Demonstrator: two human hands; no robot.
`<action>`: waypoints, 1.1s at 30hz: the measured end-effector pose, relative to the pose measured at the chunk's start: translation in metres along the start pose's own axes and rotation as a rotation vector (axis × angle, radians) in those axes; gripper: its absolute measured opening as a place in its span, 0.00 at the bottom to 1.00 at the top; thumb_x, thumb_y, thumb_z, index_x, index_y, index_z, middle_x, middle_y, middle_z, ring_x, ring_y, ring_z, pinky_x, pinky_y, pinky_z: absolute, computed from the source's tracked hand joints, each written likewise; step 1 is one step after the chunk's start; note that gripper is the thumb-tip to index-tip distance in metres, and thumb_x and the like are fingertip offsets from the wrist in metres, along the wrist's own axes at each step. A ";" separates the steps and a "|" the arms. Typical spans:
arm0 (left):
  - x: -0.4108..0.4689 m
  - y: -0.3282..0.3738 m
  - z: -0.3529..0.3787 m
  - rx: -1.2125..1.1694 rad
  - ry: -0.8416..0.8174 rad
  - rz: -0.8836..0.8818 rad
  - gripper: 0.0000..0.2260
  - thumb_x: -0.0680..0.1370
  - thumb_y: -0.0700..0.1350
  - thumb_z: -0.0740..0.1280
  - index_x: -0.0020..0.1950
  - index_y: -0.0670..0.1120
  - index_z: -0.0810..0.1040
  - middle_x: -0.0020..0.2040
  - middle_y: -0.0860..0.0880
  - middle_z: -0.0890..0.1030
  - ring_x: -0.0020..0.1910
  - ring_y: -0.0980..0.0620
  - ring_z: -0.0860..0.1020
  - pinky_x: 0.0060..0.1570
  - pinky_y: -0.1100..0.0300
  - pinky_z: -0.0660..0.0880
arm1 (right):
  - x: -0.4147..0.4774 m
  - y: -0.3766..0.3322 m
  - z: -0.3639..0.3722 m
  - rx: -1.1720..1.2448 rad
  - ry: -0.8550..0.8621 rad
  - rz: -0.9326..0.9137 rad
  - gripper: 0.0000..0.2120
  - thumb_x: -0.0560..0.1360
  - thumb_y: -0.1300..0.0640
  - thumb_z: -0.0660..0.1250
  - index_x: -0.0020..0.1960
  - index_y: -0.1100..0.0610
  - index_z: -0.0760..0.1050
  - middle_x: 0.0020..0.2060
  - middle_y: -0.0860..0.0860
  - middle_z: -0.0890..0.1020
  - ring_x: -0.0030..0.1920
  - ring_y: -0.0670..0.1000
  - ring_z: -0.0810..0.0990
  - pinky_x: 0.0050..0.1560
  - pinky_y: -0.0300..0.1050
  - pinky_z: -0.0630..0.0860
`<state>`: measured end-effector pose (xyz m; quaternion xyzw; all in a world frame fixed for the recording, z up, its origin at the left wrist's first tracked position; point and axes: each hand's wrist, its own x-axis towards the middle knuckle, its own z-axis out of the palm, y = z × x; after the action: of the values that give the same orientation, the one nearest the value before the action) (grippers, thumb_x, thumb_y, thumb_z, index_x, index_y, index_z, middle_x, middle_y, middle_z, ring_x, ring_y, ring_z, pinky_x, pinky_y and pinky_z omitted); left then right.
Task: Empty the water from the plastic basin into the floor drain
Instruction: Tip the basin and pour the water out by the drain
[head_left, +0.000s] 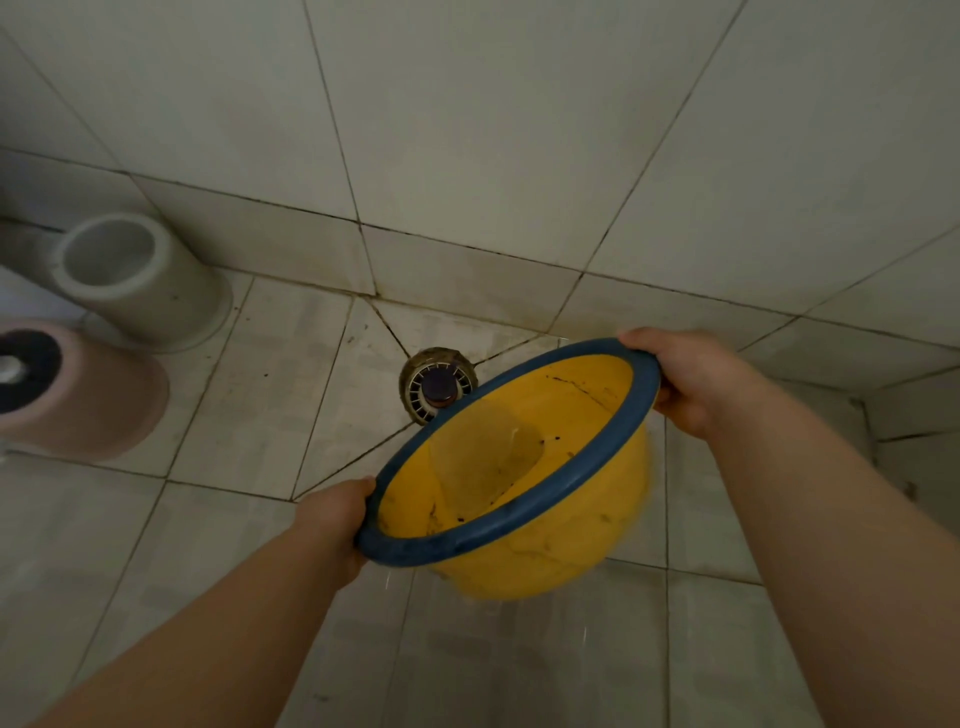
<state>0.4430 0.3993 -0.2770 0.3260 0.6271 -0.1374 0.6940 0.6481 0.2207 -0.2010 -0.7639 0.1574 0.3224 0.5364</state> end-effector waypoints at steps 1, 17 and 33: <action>0.000 0.000 0.000 0.000 0.000 -0.002 0.21 0.84 0.44 0.51 0.74 0.36 0.61 0.74 0.38 0.65 0.73 0.40 0.64 0.70 0.49 0.61 | -0.001 -0.001 0.000 0.003 -0.001 -0.003 0.06 0.74 0.57 0.67 0.40 0.58 0.74 0.33 0.53 0.76 0.30 0.49 0.74 0.21 0.34 0.71; -0.008 0.004 0.003 0.041 0.005 -0.014 0.21 0.84 0.45 0.49 0.75 0.36 0.59 0.75 0.38 0.63 0.74 0.40 0.62 0.72 0.50 0.59 | 0.001 -0.002 0.003 -0.007 -0.005 -0.015 0.07 0.73 0.56 0.67 0.39 0.57 0.73 0.30 0.53 0.74 0.24 0.47 0.73 0.20 0.34 0.69; -0.010 0.005 0.005 0.068 0.001 -0.032 0.22 0.84 0.45 0.48 0.75 0.35 0.57 0.76 0.38 0.60 0.75 0.40 0.60 0.74 0.50 0.55 | -0.002 -0.008 0.001 0.009 -0.003 -0.048 0.07 0.73 0.59 0.66 0.37 0.58 0.72 0.29 0.53 0.71 0.16 0.43 0.70 0.18 0.31 0.65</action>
<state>0.4481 0.3977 -0.2663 0.3393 0.6276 -0.1695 0.6799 0.6510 0.2248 -0.1945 -0.7645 0.1396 0.3098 0.5478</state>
